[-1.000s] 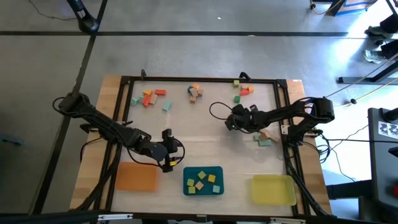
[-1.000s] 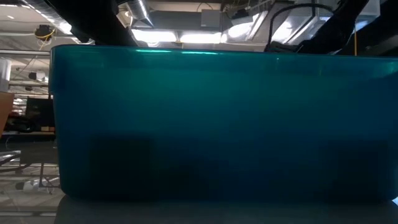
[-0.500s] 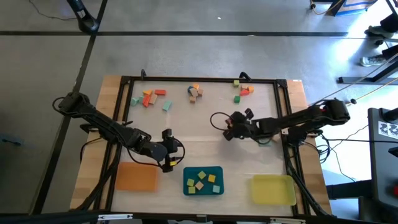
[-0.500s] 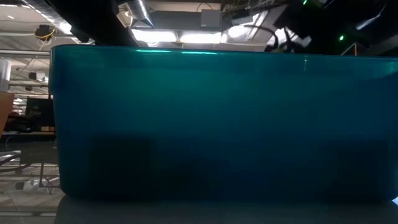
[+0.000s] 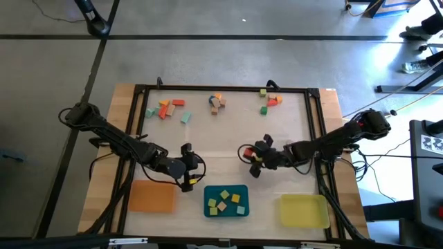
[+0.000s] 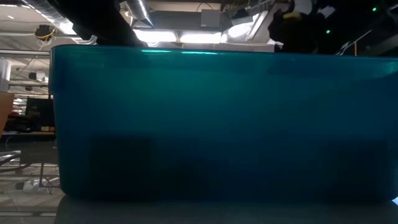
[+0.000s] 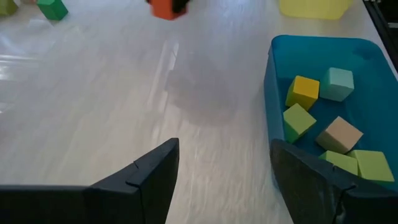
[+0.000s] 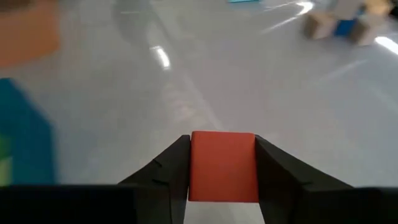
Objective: Sort blocks by size
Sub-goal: Put the orange cube block into the blue bin
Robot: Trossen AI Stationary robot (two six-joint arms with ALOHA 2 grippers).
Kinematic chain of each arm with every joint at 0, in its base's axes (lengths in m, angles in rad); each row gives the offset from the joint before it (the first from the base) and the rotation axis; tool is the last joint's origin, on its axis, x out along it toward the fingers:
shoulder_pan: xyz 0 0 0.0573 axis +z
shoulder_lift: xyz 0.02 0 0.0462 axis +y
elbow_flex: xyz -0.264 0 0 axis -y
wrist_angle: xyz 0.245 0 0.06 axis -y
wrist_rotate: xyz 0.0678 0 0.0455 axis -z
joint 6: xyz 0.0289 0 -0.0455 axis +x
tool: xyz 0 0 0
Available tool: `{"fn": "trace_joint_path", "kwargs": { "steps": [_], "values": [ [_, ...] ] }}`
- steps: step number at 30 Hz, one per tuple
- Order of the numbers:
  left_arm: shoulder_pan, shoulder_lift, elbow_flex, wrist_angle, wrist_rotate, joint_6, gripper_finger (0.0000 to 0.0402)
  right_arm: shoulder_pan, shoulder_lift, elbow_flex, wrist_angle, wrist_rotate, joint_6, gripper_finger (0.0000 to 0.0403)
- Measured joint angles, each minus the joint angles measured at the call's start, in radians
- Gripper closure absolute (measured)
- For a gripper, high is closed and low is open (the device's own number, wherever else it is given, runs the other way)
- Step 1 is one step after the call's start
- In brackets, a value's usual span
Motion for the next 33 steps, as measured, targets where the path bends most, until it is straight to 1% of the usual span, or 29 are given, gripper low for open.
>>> {"fn": "trace_joint_path", "kwargs": {
  "steps": [4, 9, 13, 16, 18, 22, 28, 33],
  "values": [
    [0.0, 0.0, 0.0, 0.001, 0.0, 0.0, 0.0164, 0.039, 0.0, 0.0, 0.043, -0.089, -0.001, 0.0266],
    [0.0, 0.0, 0.0, 0.002, 0.0, 0.0, 0.0164, 0.086, 0.018, -0.001, 0.074, -0.162, -0.027, 0.026],
    [0.0, 0.0, 0.0, 0.005, 0.0, 0.006, 0.0164, 0.116, 0.053, -0.001, 0.162, -0.248, -0.053, 0.026],
    [0.0, 0.0, 0.0, 0.015, 0.0, 0.018, 0.0164, 0.137, 0.088, -0.001, 0.268, -0.312, -0.088, 0.0261],
    [0.0, 0.0, 0.0, 0.024, 0.0, 0.025, 0.0164, 0.147, 0.12, 0.0, 0.345, -0.344, -0.11, 0.0258],
    [0.0, 0.0, 0.0, 0.021, 0.0, 0.026, 0.0164, 0.144, 0.19, 0.0, 0.424, -0.428, -0.126, 0.0247],
    [0.0, 0.0, 0.0, 0.022, 0.0, 0.023, 0.0164, 0.144, 0.271, -0.001, 0.51, -0.444, -0.097, 0.0232],
    [0.0, 0.0, 0.0, 0.022, 0.0, 0.026, 0.0164, 0.144, 0.279, 0.0, 0.524, -0.444, -0.091, 0.0201]
  ]
}}
